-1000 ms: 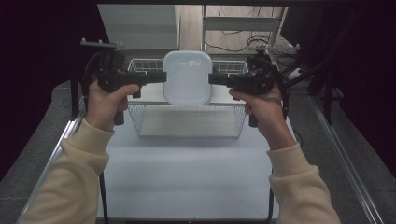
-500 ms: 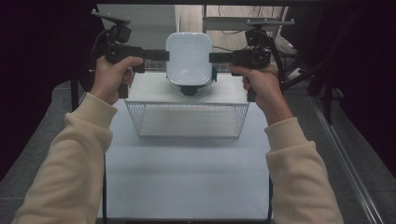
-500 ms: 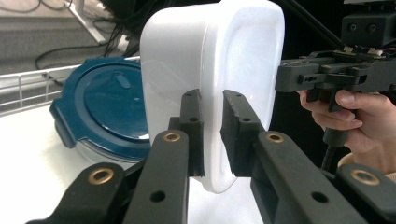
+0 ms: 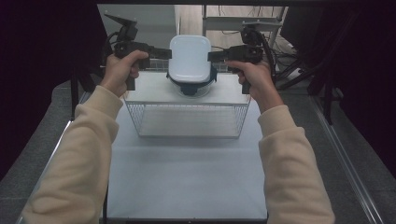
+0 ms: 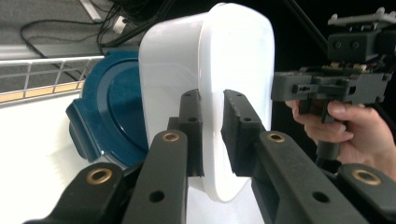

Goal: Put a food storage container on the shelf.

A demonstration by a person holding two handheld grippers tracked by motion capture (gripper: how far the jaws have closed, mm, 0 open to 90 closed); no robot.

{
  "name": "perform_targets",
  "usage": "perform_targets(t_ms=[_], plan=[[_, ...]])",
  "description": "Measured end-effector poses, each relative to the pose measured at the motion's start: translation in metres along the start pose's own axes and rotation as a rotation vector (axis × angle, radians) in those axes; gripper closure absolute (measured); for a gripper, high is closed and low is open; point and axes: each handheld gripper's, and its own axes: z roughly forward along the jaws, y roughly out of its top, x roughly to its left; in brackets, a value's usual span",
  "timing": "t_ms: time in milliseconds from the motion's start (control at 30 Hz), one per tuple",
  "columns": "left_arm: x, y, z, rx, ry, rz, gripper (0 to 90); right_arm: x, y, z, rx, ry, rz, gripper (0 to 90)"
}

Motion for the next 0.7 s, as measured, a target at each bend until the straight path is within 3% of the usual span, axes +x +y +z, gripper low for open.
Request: perform_targets(t_ms=[133, 200, 367, 467, 567, 700], plan=[[0.011, 0.008, 0.007, -0.001, -0.012, -0.056, 76.8, -0.011, 0.009, 0.006, 0.006, 0.004, 0.059, 75.3], [0.014, 0.009, 0.009, -0.003, -0.019, -0.064, 76.2, -0.013, 0.010, 0.008, 0.002, 0.006, 0.076, 74.8], [0.033, 0.014, 0.017, -0.018, -0.056, -0.153, 74.4, -0.033, 0.015, 0.018, -0.026, 0.045, 0.186, 73.8], [0.039, 0.014, 0.020, -0.011, -0.034, -0.164, 73.0, -0.039, 0.016, 0.024, -0.043, 0.039, 0.217, 73.2], [0.043, 0.013, 0.021, -0.023, -0.055, -0.176, 72.9, -0.042, 0.015, 0.028, -0.052, 0.044, 0.246, 72.7], [0.043, 0.013, 0.023, -0.020, -0.055, -0.164, 69.6, -0.043, 0.014, 0.028, -0.064, 0.046, 0.241, 72.5]])
